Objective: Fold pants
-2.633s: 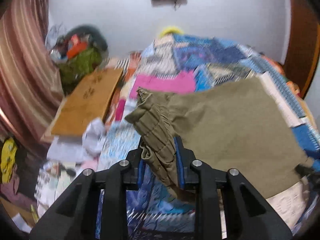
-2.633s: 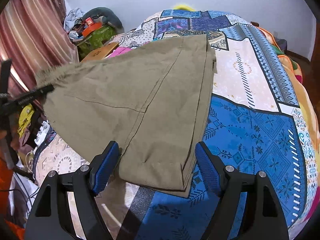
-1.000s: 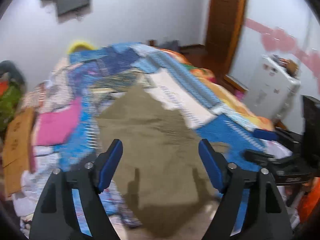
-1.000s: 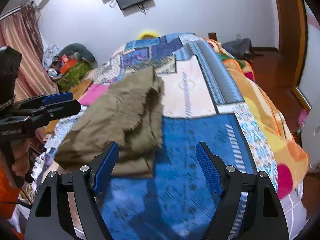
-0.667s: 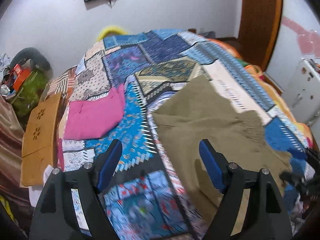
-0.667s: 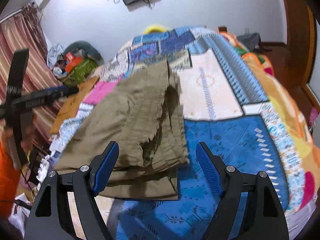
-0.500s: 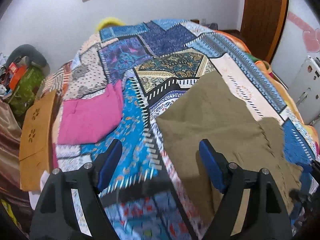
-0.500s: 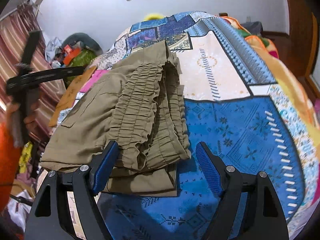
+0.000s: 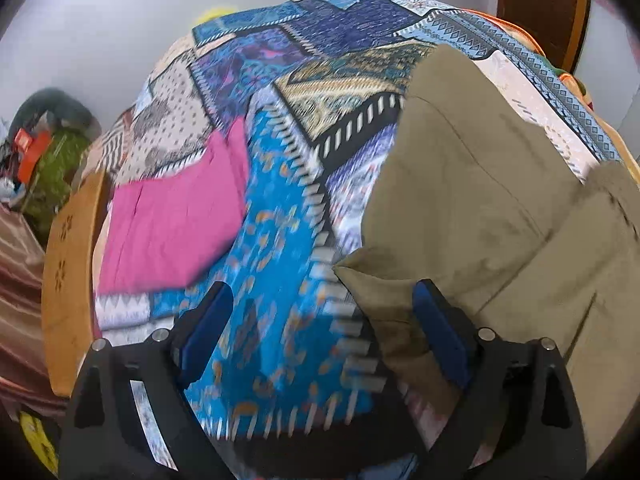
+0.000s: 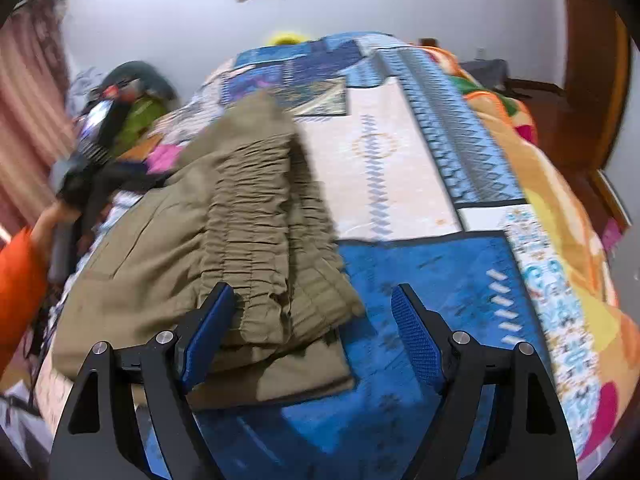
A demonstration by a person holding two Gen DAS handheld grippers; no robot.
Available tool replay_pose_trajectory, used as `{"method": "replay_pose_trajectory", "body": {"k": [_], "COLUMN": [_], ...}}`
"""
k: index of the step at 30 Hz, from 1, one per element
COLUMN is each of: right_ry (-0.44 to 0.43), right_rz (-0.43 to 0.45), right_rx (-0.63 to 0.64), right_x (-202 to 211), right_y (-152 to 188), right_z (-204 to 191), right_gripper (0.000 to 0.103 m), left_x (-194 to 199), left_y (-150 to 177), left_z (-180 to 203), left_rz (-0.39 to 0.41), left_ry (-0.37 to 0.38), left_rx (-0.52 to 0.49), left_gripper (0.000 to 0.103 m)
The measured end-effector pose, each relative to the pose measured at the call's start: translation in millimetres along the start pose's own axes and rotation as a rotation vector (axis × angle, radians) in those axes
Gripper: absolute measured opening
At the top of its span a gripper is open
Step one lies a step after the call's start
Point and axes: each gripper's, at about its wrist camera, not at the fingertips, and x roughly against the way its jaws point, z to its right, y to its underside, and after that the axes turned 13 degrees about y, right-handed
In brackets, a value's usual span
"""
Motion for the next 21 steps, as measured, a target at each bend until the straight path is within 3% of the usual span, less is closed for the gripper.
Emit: {"method": "replay_pose_trajectory", "body": {"k": [9, 15, 18, 20, 21], "right_ry": [0.003, -0.033, -0.053, -0.083, -0.092], "right_rz": [0.055, 0.022, 0.017, -0.007, -0.015], "right_rx": [-0.036, 0.019, -0.006, -0.032, -0.036], "right_x": [31, 27, 18, 9, 6], "right_y": [-7, 7, 13, 17, 18], "right_z": [11, -5, -8, -9, -10], "right_gripper": [0.077, 0.077, 0.067, 0.053, 0.050], "left_x": [56, 92, 100, 99, 99], "left_y": [77, 131, 146, 153, 155], "left_z": [-5, 0, -1, -8, -12], "left_rz": [0.022, 0.072, 0.104, 0.096, 0.094], "left_ry": [-0.001, 0.052, 0.050, 0.067, 0.076], "left_rx": [0.116, 0.198, 0.204, 0.243, 0.260], "left_gripper": [0.094, 0.093, 0.088, 0.085, 0.084]}}
